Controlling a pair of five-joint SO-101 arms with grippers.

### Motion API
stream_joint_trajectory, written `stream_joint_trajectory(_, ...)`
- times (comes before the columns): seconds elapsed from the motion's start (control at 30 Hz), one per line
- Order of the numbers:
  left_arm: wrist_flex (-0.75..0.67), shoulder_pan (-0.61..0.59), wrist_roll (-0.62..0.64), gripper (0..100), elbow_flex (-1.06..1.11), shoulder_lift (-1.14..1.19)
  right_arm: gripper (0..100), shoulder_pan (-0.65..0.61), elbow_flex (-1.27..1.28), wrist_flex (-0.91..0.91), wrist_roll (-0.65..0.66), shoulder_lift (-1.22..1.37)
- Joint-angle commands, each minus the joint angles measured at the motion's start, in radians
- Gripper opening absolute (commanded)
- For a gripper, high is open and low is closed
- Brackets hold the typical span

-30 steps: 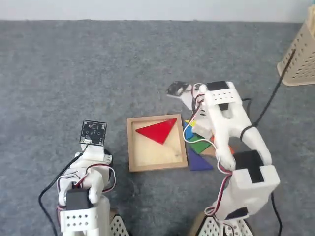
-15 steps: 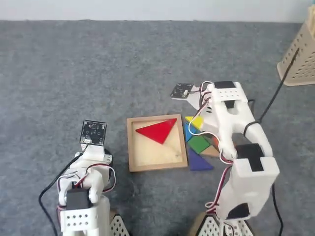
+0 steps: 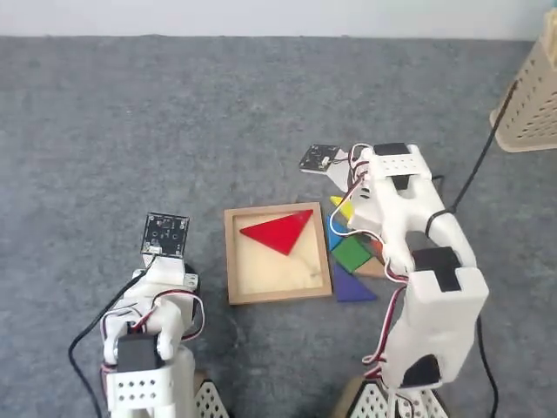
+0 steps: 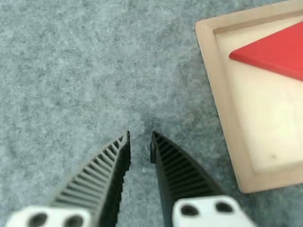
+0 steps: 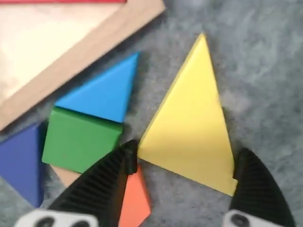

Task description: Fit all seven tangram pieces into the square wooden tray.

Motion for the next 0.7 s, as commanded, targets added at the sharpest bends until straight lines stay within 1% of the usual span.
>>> stream_joint_trajectory(0.0, 0.0, 0.002, 0.008, 7, -0.008, -0.023, 28.2, 0.01, -0.028, -0.024, -0.015, 0.021)
stream_joint_trajectory(0.1, 0.0, 0.002, 0.008, 7, -0.008, -0.023, 18.1, 0.015, -0.055, -0.005, -0.031, 0.036)
stream_joint_trajectory(0.17, 0.0, 0.002, 0.008, 7, -0.008, -0.023, 11.7, 0.016, -0.064, -0.002, -0.084, 0.038)
stream_joint_trajectory(0.23, 0.0, 0.002, 0.008, 7, -0.008, -0.023, 7.9, 0.016, -0.064, -0.002, -0.138, 0.038)
stream_joint_trajectory(0.43, 0.0, 0.002, 0.008, 7, -0.008, -0.023, 8.0, 0.033, -0.071, -0.002, -0.245, 0.027)
stream_joint_trajectory(0.57, 0.0, 0.002, 0.008, 7, -0.008, -0.023, 7.6, 0.074, -0.121, 0.008, -0.321, 0.024)
stream_joint_trajectory(0.67, 0.0, 0.002, 0.008, 7, -0.008, -0.023, 7.7, 0.094, -0.164, 0.056, -0.359, -0.005)
